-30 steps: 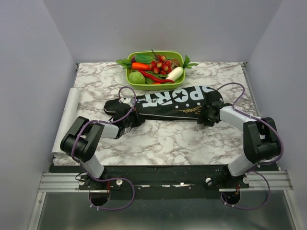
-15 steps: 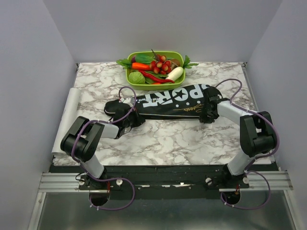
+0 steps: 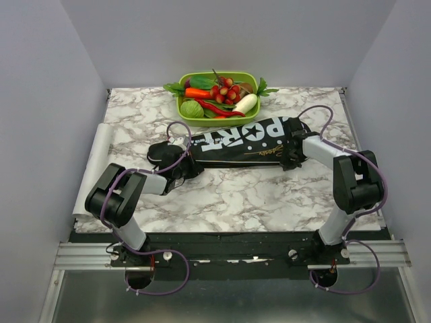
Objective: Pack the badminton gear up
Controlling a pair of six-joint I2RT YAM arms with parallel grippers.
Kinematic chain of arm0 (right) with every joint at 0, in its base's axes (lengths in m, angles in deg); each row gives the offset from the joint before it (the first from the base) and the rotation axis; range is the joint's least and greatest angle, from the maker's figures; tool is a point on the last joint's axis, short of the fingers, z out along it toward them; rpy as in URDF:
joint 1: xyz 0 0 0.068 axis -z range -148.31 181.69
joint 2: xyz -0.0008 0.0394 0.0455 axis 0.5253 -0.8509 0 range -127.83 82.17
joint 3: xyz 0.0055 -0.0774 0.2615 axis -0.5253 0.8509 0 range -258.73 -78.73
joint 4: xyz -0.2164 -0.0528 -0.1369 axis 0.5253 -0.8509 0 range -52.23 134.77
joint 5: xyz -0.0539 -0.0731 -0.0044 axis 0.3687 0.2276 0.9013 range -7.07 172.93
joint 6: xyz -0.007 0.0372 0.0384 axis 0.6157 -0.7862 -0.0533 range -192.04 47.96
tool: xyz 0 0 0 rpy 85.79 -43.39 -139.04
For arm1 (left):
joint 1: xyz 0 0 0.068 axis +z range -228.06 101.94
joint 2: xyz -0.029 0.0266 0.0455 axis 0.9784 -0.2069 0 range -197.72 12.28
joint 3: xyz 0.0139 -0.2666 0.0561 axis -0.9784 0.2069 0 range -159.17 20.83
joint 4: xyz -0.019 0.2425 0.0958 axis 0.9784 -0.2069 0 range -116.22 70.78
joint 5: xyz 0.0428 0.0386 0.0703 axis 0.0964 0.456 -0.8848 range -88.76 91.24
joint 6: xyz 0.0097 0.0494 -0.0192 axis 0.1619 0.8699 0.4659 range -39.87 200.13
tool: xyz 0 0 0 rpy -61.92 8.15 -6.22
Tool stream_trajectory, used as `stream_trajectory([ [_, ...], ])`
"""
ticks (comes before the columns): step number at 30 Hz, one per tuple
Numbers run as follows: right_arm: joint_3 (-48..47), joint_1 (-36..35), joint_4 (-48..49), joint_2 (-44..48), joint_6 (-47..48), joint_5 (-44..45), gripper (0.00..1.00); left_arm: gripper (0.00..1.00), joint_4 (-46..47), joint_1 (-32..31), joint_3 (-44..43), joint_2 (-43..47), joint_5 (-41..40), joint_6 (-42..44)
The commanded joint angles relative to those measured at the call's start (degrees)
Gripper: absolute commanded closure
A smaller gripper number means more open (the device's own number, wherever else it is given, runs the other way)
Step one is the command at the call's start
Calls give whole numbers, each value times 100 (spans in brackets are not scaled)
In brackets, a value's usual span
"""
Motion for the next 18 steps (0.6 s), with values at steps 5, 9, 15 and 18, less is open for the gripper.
stream_trajectory([
  [5,-58,-19,342,-132,595,-839,99,95,-457,11,158,-78,76,183],
  [9,-84,-186,404,-105,534,-1095,99,95,-431,2,141,-87,138,174],
  [15,-453,-809,395,-394,192,-1227,99,96,-414,2,105,-183,208,174],
  [18,-725,-1091,448,-736,-45,-1350,99,97,-387,-6,114,-218,225,165],
])
